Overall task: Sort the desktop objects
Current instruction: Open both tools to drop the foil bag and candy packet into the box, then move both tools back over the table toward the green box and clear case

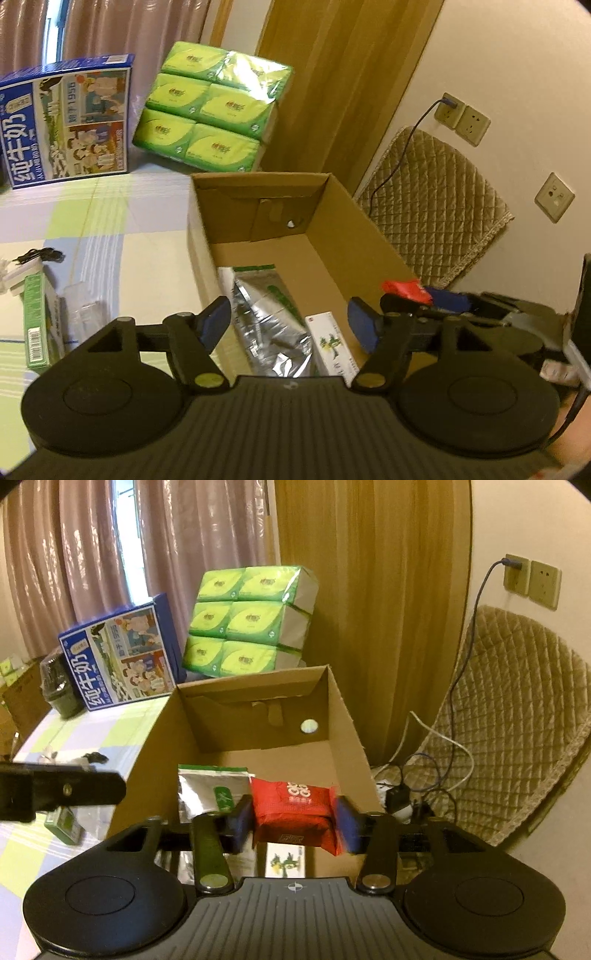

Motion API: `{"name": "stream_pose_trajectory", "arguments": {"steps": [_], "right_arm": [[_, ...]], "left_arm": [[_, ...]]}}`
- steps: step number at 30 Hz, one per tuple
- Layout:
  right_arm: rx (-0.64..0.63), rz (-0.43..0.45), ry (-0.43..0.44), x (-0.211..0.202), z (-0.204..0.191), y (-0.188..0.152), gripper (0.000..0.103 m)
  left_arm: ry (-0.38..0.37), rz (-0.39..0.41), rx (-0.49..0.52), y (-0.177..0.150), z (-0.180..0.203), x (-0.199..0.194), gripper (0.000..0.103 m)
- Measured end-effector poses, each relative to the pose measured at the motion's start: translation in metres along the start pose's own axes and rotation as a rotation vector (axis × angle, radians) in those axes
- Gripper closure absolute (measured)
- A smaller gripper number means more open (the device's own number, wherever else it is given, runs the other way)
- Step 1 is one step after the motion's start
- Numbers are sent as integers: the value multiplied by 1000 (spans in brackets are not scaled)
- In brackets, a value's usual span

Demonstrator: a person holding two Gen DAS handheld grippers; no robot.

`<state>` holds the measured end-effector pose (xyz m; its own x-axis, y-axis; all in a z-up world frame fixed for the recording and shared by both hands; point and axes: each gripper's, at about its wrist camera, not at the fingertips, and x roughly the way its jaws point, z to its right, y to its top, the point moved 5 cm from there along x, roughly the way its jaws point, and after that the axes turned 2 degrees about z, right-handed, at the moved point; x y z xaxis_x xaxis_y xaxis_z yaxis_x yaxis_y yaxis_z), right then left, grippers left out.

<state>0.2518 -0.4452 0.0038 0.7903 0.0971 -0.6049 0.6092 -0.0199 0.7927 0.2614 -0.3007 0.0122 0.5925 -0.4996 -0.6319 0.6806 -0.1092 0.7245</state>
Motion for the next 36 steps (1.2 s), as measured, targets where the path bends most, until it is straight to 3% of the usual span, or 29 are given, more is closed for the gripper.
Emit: {"name": "stream_pose_trajectory", "arguments": {"steps": [3,7,9,21,36], "right_arm": [[-10,26,-10,-9,1,0,17],[1,36,-20,-22,5,-3,14],[16,46,-21,-30,8,-3,9],[33,69,11,-86,-13,-14,2],[12,31,67,-141,-64,-50,2]], "left_arm": [[19,0,-1,-6,-7,-5,26],[54,-4,52,-14,-13,-15,25],[62,5,55,-17,-17,-24,20],[105,40,75,-43,-29,-85,1],[214,87,32,-92,-64,-164,1]]}}
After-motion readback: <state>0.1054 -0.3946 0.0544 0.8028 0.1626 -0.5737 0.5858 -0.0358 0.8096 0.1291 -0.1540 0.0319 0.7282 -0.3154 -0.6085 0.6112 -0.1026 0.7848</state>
